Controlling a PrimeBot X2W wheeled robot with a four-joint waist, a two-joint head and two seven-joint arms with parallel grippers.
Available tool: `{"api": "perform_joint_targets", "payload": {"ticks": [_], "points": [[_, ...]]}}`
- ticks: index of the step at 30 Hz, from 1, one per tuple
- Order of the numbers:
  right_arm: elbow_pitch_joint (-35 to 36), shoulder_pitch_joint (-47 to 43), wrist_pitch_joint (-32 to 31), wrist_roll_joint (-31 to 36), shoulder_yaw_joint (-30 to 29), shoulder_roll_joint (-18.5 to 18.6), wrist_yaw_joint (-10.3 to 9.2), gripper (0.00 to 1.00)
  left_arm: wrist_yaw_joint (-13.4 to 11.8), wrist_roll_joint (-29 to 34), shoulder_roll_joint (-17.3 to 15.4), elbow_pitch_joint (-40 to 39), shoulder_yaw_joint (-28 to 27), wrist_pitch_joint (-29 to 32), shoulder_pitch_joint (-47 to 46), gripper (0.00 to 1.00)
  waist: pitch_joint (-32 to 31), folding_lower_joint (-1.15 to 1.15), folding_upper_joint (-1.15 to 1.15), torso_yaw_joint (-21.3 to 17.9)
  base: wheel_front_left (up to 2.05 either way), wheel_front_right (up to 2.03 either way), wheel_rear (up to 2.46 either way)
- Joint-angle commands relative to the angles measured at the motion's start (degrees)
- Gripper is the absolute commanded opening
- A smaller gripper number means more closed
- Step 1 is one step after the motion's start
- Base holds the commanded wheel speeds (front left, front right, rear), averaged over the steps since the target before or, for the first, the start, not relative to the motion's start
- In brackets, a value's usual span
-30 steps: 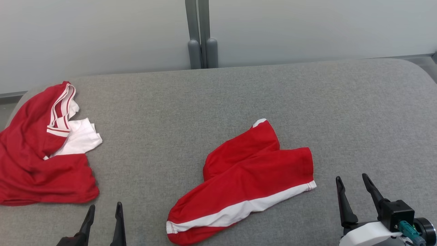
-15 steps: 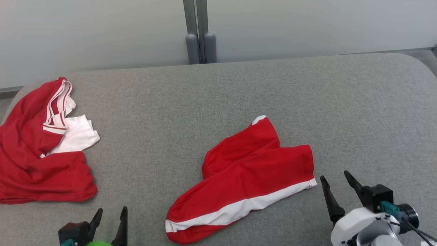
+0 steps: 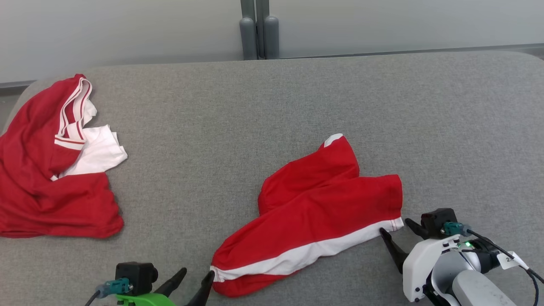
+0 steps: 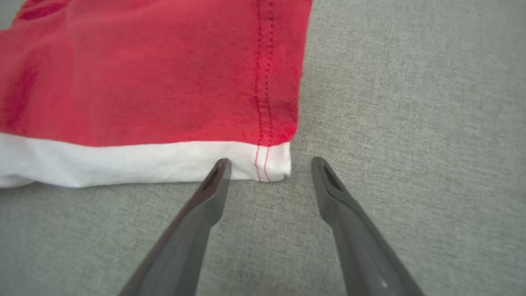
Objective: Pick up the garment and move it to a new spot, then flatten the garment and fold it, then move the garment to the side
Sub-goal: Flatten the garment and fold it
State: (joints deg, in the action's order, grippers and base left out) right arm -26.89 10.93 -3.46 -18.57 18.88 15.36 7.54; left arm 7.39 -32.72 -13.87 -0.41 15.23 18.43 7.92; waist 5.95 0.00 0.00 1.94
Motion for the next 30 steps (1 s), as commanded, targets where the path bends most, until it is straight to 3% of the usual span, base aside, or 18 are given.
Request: {"api": "perform_joint_targets", "payload": {"ticks": [1,14,25,27,28,29,30], "points": [[-0.1,0.9,0.1,-0.8,0.5,0.5,-0.10,1.00,0.1,-1.1,-0.9,-0.9,0.5,0.8,1.0,1.00,0.4,0.00,0.00,0.1,0.00,0.00,0.00],[-1.2,3.1,0.8,-2.0,4.7,0.9,-0.10,1.00,0.1,-6.3,-3.0,-0.1,6.3,2.0,-2.8,1.00,1.8,0.00,0.00,-1.0,0.00,0.00,0.00],[-2.4,3.5,1.9,-2.4,6.0,0.6,-0.10,1.00,-0.1,-7.8,-3.1,3.8,6.1,0.8,-3.4,0.97,2.2,0.00,0.00,-1.8,0.00,0.00,0.00],[-2.5,3.6,1.9,-2.5,6.6,0.6,-0.10,1.00,0.0,-8.3,-2.7,4.0,6.2,0.2,-4.0,0.47,2.3,0.00,0.00,-1.7,0.00,0.00,0.00],[-2.5,3.7,2.0,-2.5,7.0,0.6,-0.08,1.00,0.0,-8.6,-2.4,4.2,6.4,-0.1,-4.4,0.29,2.3,0.00,0.00,-1.7,0.00,0.00,0.00],[-2.5,3.9,2.1,-2.6,7.5,0.7,-0.08,0.79,0.0,-8.7,-2.4,4.5,6.5,-0.3,-4.6,0.11,2.3,0.00,0.00,-1.6,0.00,0.00,0.00],[-2.7,4.2,2.4,-2.6,7.9,0.8,-0.06,0.62,0.0,-8.8,-2.4,4.9,6.8,-0.4,-4.7,0.00,2.3,0.00,0.00,-1.7,0.00,0.00,0.00]]}}
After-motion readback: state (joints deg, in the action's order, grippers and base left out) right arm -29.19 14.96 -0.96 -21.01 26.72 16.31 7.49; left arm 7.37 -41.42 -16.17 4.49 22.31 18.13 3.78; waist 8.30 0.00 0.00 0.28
